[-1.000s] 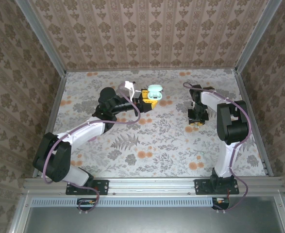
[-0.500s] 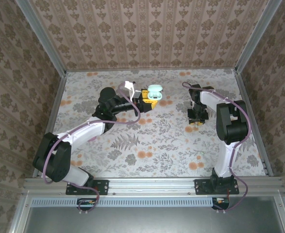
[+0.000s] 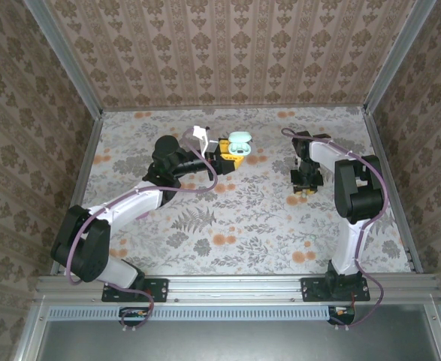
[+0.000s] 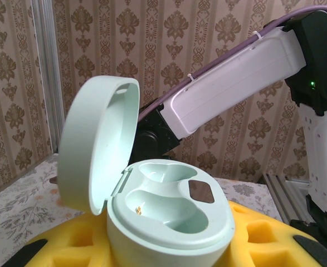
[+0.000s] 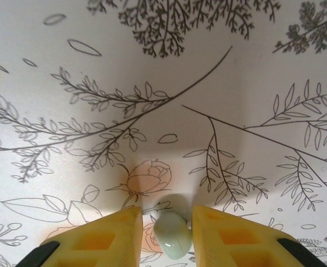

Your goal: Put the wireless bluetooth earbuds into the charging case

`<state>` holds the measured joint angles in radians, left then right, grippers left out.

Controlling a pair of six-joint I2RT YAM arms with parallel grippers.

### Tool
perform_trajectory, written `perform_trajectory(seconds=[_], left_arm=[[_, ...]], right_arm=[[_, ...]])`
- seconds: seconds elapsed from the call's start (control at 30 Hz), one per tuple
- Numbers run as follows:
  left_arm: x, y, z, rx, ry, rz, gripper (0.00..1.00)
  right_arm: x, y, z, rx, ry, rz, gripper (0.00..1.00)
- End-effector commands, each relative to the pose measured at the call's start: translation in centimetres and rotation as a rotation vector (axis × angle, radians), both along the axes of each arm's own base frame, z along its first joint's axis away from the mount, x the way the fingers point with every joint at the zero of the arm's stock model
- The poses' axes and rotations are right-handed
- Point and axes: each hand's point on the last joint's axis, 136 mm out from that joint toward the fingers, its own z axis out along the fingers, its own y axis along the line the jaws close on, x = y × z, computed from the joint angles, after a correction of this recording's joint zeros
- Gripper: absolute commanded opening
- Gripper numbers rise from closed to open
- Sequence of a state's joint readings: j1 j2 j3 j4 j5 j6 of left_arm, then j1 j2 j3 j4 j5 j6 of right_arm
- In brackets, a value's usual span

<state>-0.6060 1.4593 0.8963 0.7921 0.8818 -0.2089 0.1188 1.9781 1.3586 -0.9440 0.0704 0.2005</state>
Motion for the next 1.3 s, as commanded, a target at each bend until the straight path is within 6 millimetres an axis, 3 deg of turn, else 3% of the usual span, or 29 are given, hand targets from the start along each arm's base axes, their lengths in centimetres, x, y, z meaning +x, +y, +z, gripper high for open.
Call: perform_trajectory(seconds=[0.0, 0.4, 0.6, 0.77, 1.0, 1.13, 1.27], left_arm=[[-0.6, 0.7, 1.0, -0.018, -0.043, -0.001, 0.31], [-0.6, 0.6, 1.2, -0.021, -0.045, -0.004, 0.31], [-0.5, 0.7, 1.0, -0.018, -0.040, -0.001, 0.31], [-0.3, 0.7, 0.9, -0.017, -0.038, 0.006, 0.31], [0.4, 0.9, 0.8, -0.020, -0.034, 0.021, 0.31], [0.7, 1.1, 1.0, -0.029, -0.030, 0.022, 0.31], [0.9, 1.3, 1.1, -0.031, -0.032, 0.027, 0.31]], right_arm=[[-1.5, -0.5, -0.6, -0.038, 0.074, 0.034, 0.31], [-1.5, -0.5, -0.9, -0.038, 0.061, 0.022, 0.24], [-1.5, 1.1, 0.7, 0.064, 0.011, -0.004, 0.20], [-1.0, 5.5, 5.7, 0.390, -0.141, -0.073, 0.19], [-1.5, 12.1, 15.7, 0.981, -0.342, -0.088, 0.19], [-2.0, 14.2, 20.9, 1.246, -0.405, -0.058, 0.20], [-3.1, 14.7, 24.7, 1.346, -0.452, 0.001, 0.21]])
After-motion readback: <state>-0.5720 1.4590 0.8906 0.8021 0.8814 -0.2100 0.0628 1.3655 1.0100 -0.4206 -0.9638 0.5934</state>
